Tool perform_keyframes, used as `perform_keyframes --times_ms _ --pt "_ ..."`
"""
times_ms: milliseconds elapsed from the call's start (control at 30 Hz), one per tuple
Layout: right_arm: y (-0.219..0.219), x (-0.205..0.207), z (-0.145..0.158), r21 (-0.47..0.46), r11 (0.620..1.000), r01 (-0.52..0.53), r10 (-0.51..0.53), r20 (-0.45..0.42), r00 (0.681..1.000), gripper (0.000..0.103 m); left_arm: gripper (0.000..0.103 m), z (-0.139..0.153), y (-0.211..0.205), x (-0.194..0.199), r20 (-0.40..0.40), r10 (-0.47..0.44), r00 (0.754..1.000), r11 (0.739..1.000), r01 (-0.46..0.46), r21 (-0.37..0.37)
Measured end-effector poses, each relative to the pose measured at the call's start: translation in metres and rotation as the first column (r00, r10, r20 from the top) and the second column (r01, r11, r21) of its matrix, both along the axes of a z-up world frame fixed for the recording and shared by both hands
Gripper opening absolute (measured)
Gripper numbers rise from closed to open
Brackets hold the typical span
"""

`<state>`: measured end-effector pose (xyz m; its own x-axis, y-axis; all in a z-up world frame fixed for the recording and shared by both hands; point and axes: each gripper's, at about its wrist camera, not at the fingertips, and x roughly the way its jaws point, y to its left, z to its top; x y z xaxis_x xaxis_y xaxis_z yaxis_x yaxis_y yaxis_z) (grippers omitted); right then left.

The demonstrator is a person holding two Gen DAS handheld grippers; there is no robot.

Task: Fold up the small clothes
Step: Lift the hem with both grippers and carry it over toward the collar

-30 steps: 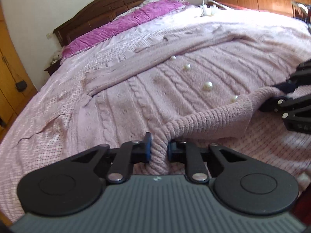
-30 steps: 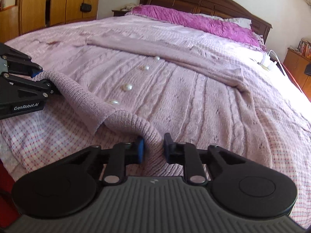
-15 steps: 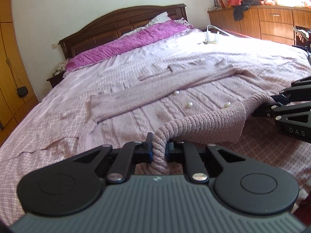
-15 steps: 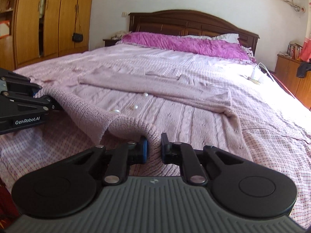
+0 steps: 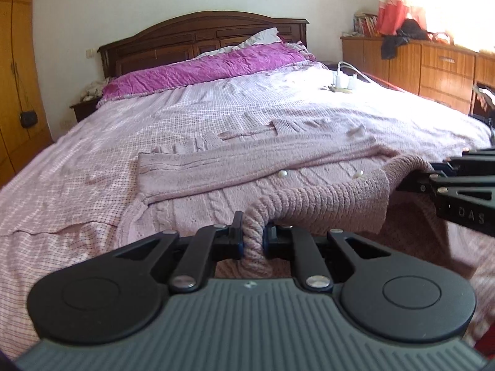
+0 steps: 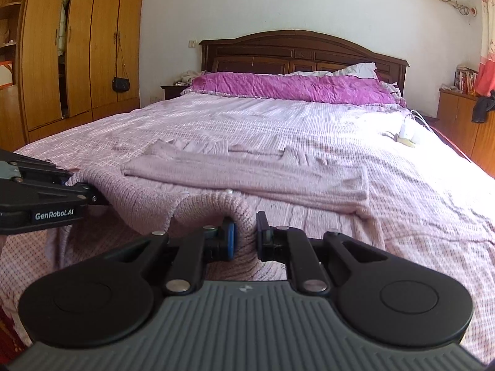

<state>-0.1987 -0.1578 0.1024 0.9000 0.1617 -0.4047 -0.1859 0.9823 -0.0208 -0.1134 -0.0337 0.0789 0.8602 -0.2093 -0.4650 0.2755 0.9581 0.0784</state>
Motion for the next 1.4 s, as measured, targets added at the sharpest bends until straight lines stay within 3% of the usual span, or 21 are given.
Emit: perform_keyframes --times_ms 467,833,1033,1233,1400 --pt "-0.017 0.064 0.017 0.087 0.996 -0.024 0.021 0.032 0.999 0.013 0.013 0.021 -0.003 0.056 -0.006 0.068 0.998 0.997 -0.068 -0.044" --pt "-0.014 0.102 0.031 0.129 0.992 0.009 -0.023 0.104 0.994 0.013 0.012 0.045 -0.006 0.088 0.059 0.098 0.993 0.991 -0.093 -0.094" --pt "-0.014 0.127 0.042 0.136 0.99 0.028 -0.045 0.131 0.99 0.012 0.012 0.057 -0.011 0.105 0.131 0.093 0.987 0.993 -0.083 -0.084" --pt "-0.011 0.17 0.056 0.102 0.994 0.03 -0.047 0.172 0.984 0.012 0.012 0.066 -0.011 0.14 0.165 0.108 0.98 0.99 -0.091 -0.105" --pt "-0.006 0.228 0.047 0.071 0.996 0.054 -0.063 0.138 0.988 0.012 0.012 0.059 -0.012 0.184 0.159 0.111 0.981 0.992 -0.1 -0.076"
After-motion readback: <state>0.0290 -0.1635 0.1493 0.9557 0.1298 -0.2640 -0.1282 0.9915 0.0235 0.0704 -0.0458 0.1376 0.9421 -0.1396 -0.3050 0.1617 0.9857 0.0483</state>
